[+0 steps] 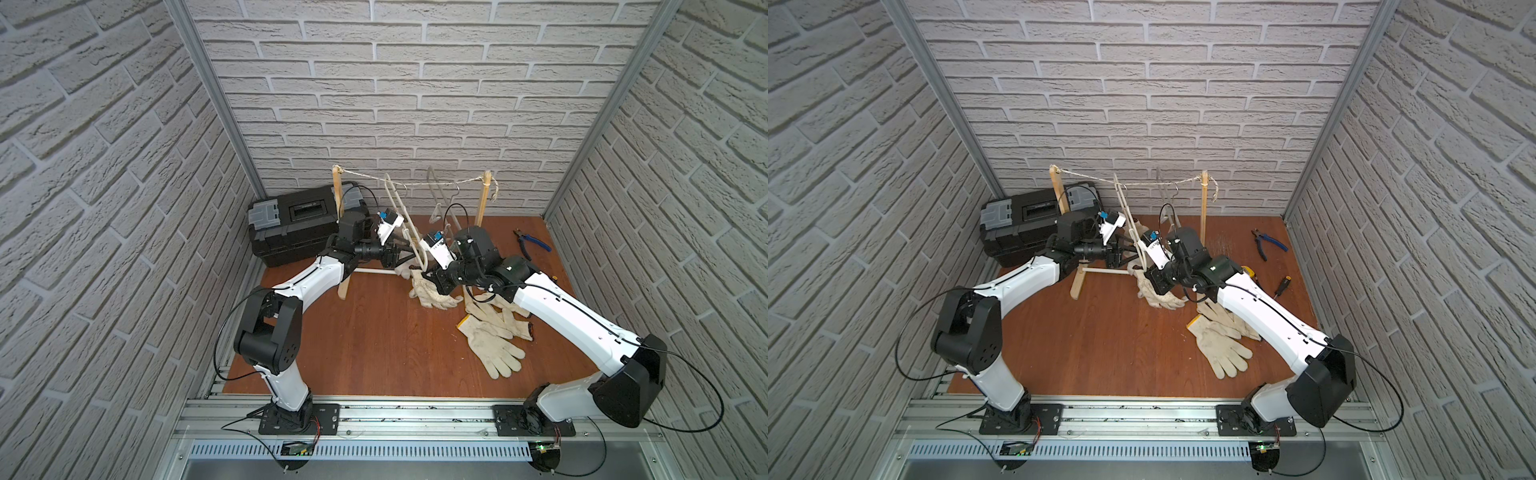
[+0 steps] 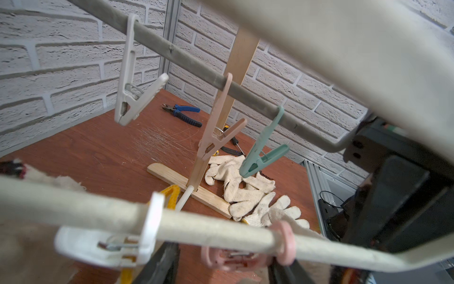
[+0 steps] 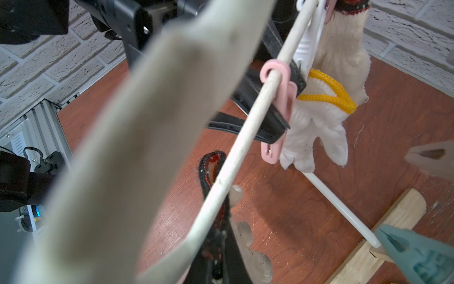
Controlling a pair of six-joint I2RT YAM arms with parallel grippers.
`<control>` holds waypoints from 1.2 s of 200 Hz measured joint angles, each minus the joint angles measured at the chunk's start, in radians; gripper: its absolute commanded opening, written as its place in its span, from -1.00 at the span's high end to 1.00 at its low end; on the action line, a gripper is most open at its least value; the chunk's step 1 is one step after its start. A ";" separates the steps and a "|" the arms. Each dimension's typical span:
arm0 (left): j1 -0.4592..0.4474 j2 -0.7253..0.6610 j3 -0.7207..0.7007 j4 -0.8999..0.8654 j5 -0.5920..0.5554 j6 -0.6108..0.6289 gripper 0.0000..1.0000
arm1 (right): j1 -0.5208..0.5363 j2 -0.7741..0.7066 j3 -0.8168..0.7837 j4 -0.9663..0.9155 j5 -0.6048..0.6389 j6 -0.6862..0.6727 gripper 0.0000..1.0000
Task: Clip the gloves onto a hanger to dry
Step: Open the clamp at the hanger.
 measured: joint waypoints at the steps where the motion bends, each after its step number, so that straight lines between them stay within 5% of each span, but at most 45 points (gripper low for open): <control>1: 0.000 0.000 0.000 0.000 0.000 0.000 -0.15 | 0.000 0.000 0.000 0.000 0.000 0.000 0.89; 30: -0.007 0.011 0.014 -0.022 0.000 0.007 -0.02 | 0.000 0.000 0.000 -0.014 0.001 0.000 0.89; 68: -0.008 0.011 0.019 -0.027 0.006 0.014 0.58 | 0.000 0.000 0.000 -0.025 0.011 -0.001 0.89; 98: -0.004 0.011 0.019 -0.032 0.013 0.023 0.77 | -0.001 0.000 0.000 -0.041 0.042 -0.013 0.90; 161: 0.023 -0.033 0.024 -0.213 0.024 0.148 0.85 | -0.043 0.003 0.000 -0.098 0.076 -0.085 0.89; 240: 0.019 -0.050 0.066 -0.419 0.058 0.280 0.85 | -0.057 0.195 0.110 -0.144 -0.086 -0.239 0.91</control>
